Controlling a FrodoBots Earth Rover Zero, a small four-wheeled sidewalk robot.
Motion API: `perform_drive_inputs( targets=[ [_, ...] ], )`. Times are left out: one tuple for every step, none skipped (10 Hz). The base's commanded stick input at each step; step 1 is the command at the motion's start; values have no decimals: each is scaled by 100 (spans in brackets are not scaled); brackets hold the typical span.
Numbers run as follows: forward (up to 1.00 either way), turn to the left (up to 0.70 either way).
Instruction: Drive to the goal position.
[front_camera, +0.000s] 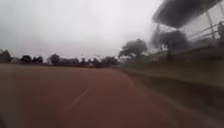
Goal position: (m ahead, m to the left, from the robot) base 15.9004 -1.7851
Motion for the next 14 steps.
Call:
perform_drive_inputs(
  targets=[
    [100,0],
    [100,0],
    [100,0],
    [100,0],
    [100,0],
    [100,0],
    [100,0],
    [100,0],
    [100,0],
    [100,0],
    [100,0],
    [100,0],
    [100,0],
    [100,0]
  ],
)
